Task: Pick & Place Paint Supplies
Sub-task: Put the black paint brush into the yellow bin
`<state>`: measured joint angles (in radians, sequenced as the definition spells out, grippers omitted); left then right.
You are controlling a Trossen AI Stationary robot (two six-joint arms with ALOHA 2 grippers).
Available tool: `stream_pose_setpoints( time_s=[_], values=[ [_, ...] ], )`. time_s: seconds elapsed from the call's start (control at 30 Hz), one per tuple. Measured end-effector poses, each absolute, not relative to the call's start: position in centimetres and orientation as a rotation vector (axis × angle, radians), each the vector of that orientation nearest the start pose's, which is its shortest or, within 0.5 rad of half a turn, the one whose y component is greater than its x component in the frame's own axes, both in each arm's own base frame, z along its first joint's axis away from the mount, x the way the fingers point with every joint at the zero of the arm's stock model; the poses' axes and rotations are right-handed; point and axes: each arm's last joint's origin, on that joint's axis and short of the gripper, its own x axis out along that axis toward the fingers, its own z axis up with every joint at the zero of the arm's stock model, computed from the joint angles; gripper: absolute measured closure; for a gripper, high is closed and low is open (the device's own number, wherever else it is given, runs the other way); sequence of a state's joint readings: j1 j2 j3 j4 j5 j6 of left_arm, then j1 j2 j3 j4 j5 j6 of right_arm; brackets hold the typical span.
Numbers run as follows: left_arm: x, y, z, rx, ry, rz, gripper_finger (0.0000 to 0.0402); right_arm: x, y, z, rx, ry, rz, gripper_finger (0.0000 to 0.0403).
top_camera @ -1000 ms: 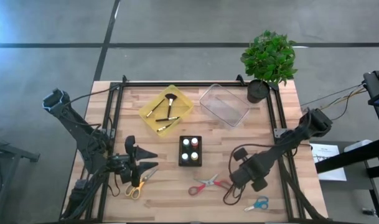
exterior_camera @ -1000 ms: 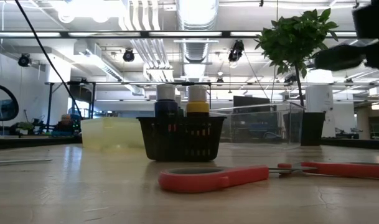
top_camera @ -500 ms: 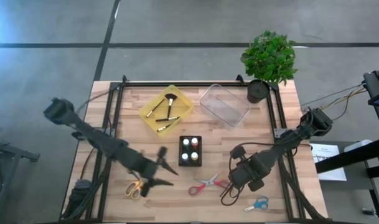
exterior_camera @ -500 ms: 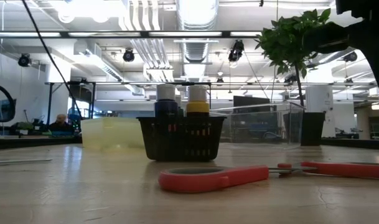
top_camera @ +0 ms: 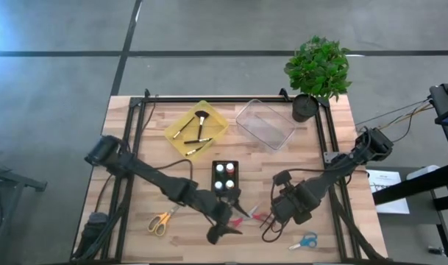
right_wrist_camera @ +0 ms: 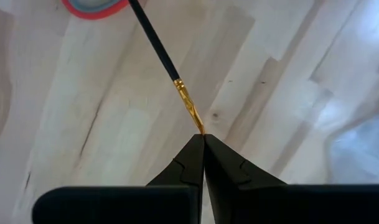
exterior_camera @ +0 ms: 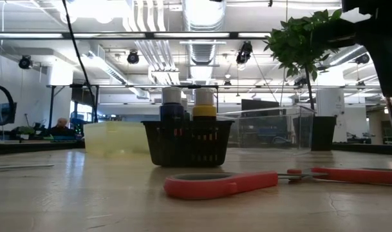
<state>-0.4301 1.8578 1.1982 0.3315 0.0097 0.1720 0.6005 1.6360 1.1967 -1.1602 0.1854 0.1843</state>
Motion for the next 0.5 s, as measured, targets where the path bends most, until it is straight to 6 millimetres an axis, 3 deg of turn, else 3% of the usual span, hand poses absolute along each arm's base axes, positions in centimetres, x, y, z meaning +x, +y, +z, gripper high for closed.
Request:
stream_pose_setpoints(
  time_s=[0.5],
  values=[
    [39.4,-16.4,20.6,0.086,0.35,-0.404,0.0119,23.7,17.1,25.0,-0.587,1.353,0.131,0.0395]
  ],
)
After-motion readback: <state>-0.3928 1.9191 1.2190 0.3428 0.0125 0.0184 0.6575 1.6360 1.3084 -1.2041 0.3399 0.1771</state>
